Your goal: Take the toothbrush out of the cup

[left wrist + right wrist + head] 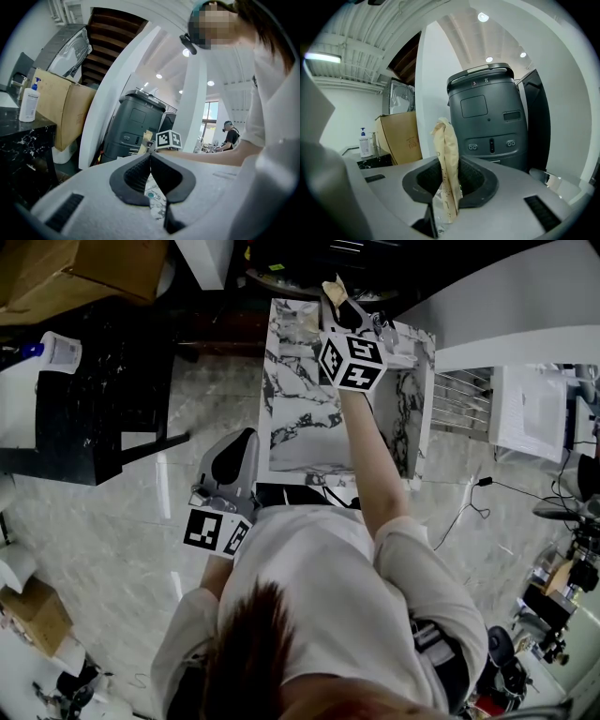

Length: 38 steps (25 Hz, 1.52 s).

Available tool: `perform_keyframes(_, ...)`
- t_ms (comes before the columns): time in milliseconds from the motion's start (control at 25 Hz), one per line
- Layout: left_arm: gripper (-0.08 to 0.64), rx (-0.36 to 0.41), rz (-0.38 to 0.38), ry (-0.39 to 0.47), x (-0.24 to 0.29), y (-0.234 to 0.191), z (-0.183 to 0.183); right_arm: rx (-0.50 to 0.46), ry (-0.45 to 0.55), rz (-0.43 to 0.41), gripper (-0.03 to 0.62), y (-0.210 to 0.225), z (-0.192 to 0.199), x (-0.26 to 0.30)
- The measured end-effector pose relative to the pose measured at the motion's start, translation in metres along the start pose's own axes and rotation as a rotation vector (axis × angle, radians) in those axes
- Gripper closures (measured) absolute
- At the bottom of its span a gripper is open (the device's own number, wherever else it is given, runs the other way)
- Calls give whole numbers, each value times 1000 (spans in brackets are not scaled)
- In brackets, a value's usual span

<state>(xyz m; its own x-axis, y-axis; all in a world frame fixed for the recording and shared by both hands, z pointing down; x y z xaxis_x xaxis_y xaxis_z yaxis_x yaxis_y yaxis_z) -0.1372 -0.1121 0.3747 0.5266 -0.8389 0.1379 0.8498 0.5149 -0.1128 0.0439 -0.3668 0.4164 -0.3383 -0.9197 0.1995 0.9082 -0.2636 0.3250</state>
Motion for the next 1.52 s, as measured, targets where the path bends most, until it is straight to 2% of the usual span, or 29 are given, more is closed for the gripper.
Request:
perform_keyframes(640,545,32,12,53,-13,15,-17,-1,89,-41,522,-17,-39,-35)
perform_keyframes(1520,545,98,30,129,-33,24,-53,-50,181,-102,525,-53,-92,-105)
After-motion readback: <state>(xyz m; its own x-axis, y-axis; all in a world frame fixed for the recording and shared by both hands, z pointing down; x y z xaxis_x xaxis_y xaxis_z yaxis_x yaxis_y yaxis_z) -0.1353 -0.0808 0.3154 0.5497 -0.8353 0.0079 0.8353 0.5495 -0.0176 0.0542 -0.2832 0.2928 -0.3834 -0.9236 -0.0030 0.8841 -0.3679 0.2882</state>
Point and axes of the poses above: the fingertips, and each gripper's own axes: x forward along the fingers, y to its right, z out of its underside, the point moved 5 cm from there along -x, backward along the fingers, and after that the axes turned 13 degrees about x, right-handed, at the moved point
